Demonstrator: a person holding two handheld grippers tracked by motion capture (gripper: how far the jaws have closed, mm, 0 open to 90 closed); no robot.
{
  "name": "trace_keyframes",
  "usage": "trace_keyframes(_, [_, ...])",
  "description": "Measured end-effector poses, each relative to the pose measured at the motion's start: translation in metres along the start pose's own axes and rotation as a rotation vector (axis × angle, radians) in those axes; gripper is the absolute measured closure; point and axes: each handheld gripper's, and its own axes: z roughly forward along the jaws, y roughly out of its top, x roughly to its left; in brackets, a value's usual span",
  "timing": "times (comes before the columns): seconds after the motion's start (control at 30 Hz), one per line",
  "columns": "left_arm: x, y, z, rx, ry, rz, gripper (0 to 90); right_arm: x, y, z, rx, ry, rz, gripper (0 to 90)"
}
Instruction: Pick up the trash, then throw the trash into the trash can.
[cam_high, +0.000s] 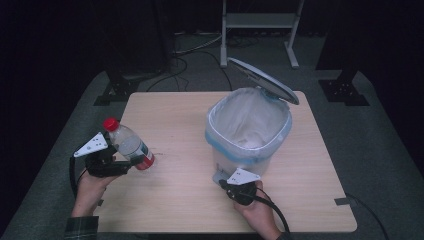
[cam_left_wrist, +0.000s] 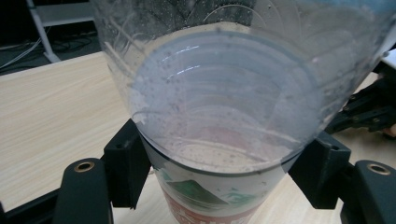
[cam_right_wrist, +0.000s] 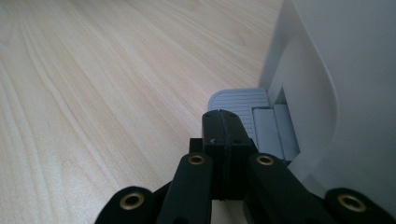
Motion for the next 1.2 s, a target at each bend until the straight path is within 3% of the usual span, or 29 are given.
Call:
trace_keyframes(0.33, [-0.017, 0.008, 0.000, -0.020, -0.011, 0.003, 29.2, 0.000, 0.000, 0.000, 0.002, 0.001, 0.004, 89.3])
trace_keyframes(0.87, [-0.037, 0.037, 0.024, -0.067, -0.101, 0.044, 29.1, -0.001, 0.000, 0.000, -0.003, -0.001, -0.007, 89.3])
trace_keyframes(1.2, [-0.045, 0.059, 0.034, -0.151, -0.166, 0.058, 29.2, 0.000, 0.000, 0.000, -0.003, 0.001, -0.005, 89.3])
